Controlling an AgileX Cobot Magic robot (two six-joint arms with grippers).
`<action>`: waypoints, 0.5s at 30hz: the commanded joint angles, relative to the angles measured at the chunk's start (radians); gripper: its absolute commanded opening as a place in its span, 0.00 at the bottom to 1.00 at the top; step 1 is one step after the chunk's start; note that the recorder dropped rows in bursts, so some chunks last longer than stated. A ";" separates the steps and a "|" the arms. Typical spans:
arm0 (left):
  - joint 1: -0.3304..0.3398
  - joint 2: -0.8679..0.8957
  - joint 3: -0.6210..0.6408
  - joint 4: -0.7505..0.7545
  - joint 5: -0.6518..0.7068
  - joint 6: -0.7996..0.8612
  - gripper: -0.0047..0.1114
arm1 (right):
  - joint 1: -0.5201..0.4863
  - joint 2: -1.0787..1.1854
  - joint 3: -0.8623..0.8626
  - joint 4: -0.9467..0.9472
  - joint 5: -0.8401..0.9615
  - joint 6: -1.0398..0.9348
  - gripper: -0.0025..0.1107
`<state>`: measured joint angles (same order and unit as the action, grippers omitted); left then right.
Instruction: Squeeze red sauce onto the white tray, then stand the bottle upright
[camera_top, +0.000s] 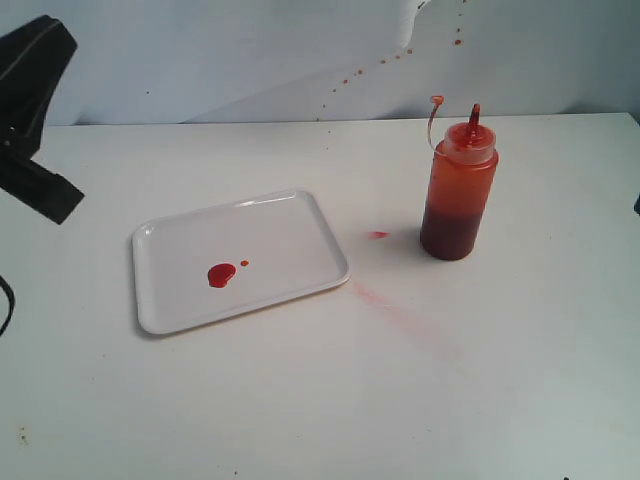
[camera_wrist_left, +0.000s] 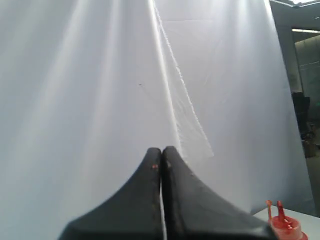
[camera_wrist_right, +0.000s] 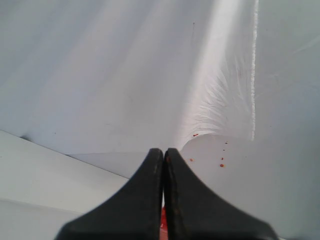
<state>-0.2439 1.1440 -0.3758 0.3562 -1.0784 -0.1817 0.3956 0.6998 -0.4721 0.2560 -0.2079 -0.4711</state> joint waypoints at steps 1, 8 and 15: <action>-0.004 -0.090 -0.002 -0.056 0.096 0.033 0.04 | 0.002 -0.006 0.005 -0.012 -0.012 -0.003 0.02; -0.004 -0.166 -0.002 -0.056 0.197 0.030 0.04 | 0.002 -0.006 0.005 -0.012 -0.012 -0.003 0.02; -0.004 -0.167 -0.002 -0.056 0.258 0.030 0.04 | 0.002 -0.006 0.005 -0.012 -0.012 -0.003 0.02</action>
<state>-0.2439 0.9836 -0.3758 0.3137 -0.8446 -0.1544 0.3956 0.6998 -0.4721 0.2560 -0.2079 -0.4711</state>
